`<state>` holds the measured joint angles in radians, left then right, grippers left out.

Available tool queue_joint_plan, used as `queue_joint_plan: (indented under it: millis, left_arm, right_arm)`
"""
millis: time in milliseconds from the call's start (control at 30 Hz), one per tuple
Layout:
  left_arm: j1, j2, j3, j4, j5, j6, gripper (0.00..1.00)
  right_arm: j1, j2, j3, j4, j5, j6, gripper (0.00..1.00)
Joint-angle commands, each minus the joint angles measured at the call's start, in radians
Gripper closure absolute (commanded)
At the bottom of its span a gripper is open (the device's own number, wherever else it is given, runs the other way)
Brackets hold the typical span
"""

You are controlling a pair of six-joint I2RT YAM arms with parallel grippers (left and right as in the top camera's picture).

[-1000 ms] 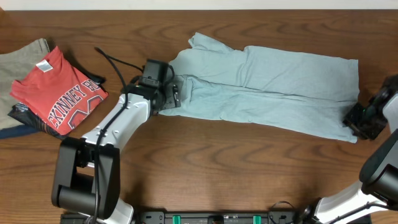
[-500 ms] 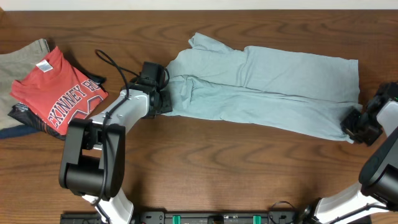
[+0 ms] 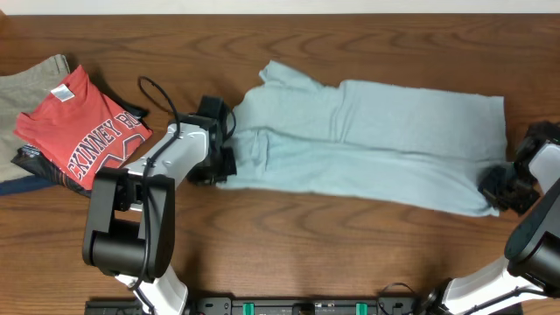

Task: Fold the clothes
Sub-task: 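Smooth the folded left edge with the left gripper while right holds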

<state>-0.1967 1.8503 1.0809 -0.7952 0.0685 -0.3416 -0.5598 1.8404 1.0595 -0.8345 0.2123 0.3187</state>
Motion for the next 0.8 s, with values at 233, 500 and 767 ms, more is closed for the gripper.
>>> queue_joint_plan:
  millis: [233,500,767]
  left_arm:
    - [0.01,0.023,-0.033,-0.285,-0.006,-0.019,0.94]
    - [0.01,-0.155,-0.006,-0.285,-0.001,-0.012,0.89]
    - [0.01,-0.394,0.018,-0.16,-0.001,0.007,0.06]
  right_arm:
    - [-0.051,0.016,-0.022,-0.094,0.096,0.119,0.99]
    - [-0.055,0.006,0.073,-0.145,-0.076,0.069,0.98]
    - [-0.055,-0.002,0.302,-0.297,-0.177,0.056,0.88]
